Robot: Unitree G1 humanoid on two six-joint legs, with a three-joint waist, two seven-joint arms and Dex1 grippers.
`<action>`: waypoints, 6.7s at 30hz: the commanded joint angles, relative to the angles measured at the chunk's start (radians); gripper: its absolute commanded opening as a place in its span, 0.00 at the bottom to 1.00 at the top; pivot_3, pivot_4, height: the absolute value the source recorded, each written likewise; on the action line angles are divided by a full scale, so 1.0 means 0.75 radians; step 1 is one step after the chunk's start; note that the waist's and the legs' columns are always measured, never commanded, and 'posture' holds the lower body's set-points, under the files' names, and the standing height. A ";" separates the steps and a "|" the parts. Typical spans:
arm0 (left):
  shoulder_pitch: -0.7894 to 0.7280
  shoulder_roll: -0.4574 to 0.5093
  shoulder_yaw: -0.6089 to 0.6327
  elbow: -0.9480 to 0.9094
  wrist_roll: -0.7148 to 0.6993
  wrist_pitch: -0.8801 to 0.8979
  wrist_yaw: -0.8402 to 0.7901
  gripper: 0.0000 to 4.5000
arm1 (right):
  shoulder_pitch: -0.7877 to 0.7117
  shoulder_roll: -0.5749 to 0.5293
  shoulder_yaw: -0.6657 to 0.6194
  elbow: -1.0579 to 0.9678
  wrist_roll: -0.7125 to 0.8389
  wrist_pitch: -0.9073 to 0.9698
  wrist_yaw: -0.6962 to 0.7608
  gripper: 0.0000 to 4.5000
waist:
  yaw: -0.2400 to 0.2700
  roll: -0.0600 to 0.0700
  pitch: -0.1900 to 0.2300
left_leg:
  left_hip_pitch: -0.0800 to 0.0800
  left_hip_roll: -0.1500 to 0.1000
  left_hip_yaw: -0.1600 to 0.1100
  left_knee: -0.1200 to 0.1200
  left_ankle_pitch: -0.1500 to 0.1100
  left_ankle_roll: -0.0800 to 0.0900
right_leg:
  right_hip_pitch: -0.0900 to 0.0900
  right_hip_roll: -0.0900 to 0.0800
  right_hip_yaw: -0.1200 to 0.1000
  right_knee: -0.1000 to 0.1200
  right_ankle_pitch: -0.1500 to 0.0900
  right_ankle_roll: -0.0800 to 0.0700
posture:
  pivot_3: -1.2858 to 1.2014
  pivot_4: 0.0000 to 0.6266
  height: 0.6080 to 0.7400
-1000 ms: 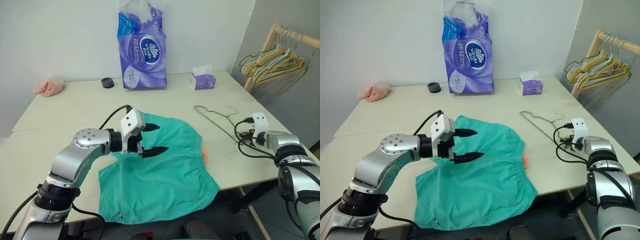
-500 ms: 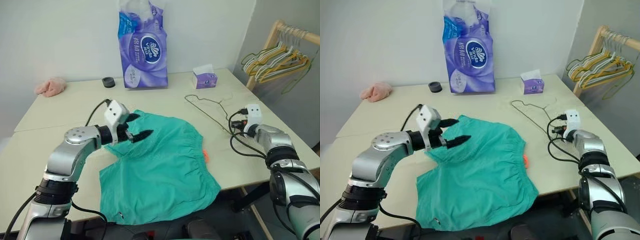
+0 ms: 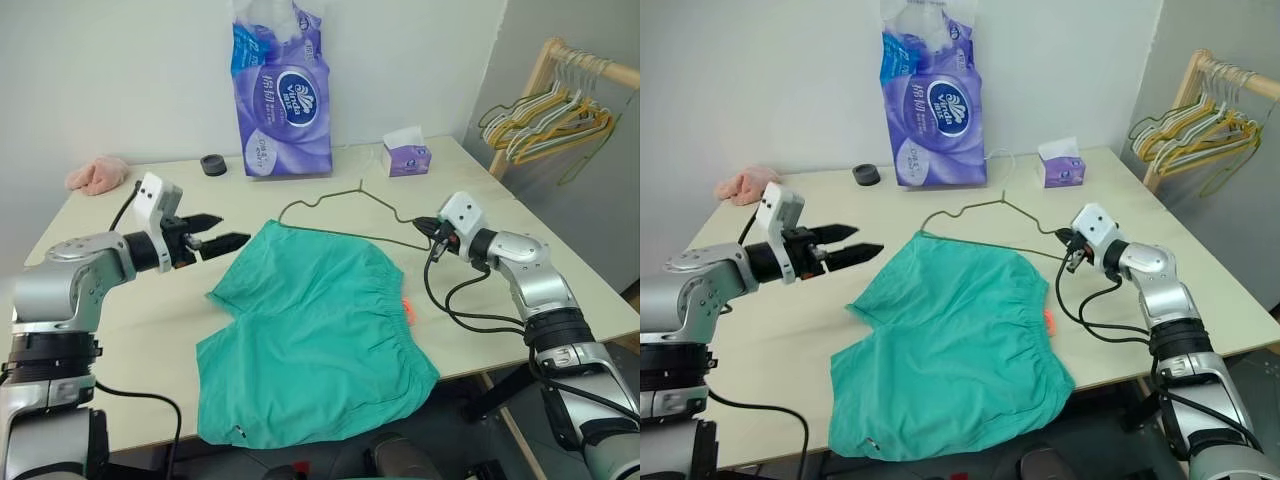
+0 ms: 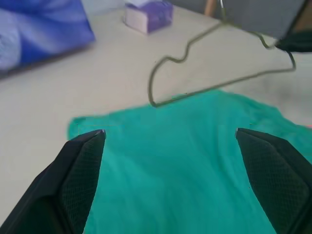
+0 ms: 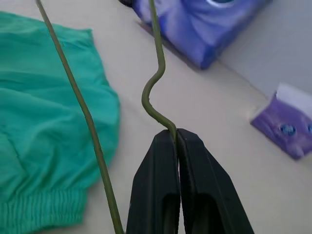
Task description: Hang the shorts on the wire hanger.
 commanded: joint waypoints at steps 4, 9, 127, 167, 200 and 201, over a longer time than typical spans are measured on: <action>0.002 0.003 -0.046 -0.022 0.037 -0.052 -0.034 1.00 | -0.022 -0.018 0.101 -0.188 -0.032 -0.242 0.135 0.02 | 0.015 0.000 0.000 | 0.000 0.000 -0.002 0.001 0.000 0.000 | 0.000 0.000 -0.002 0.000 0.000 0.000 | 0.43 0.03 1.00; 0.069 -0.012 -0.071 -0.100 -0.004 -0.013 -0.079 1.00 | -0.052 -0.014 0.137 -0.201 -0.046 -0.307 0.168 0.02 | 0.020 0.000 0.000 | 0.000 -0.001 -0.002 0.001 0.000 -0.001 | 0.000 -0.002 -0.002 0.000 0.000 0.000 | 0.43 0.03 1.00; 0.523 -0.088 0.249 -0.518 -0.170 -0.134 0.030 0.58 | 0.251 -0.476 -0.065 -0.646 0.350 1.270 0.611 0.00 | 0.050 0.009 0.016 | -0.002 -0.001 -0.004 0.001 -0.002 -0.002 | 0.000 -0.003 -0.005 -0.004 -0.001 0.000 | 0.41 0.06 1.00; 0.425 -0.083 0.026 -0.359 0.009 -0.409 -0.081 0.58 | 0.823 -0.550 -0.362 -0.943 0.942 1.833 0.299 0.00 | -0.060 0.000 0.033 | -0.001 0.003 0.008 0.000 -0.005 0.002 | 0.002 0.001 0.004 -0.006 -0.010 0.009 | 0.38 0.08 1.00; 0.174 -0.177 0.168 -0.212 -0.066 -0.314 0.185 0.89 | 0.146 -0.103 0.033 -0.725 0.621 1.304 -0.016 0.00 | -0.037 0.002 0.033 | -0.003 0.002 0.006 0.001 -0.005 0.002 | -0.002 -0.001 0.003 -0.003 -0.004 0.006 | 0.40 0.04 1.00; 0.165 -0.180 0.173 -0.213 -0.070 -0.314 0.193 0.97 | 0.133 -0.079 0.040 -0.711 0.609 1.299 -0.030 0.00 | -0.040 0.002 0.033 | -0.003 0.002 0.006 0.001 -0.005 0.002 | -0.002 -0.001 0.003 -0.003 -0.004 0.006 | 0.40 0.04 1.00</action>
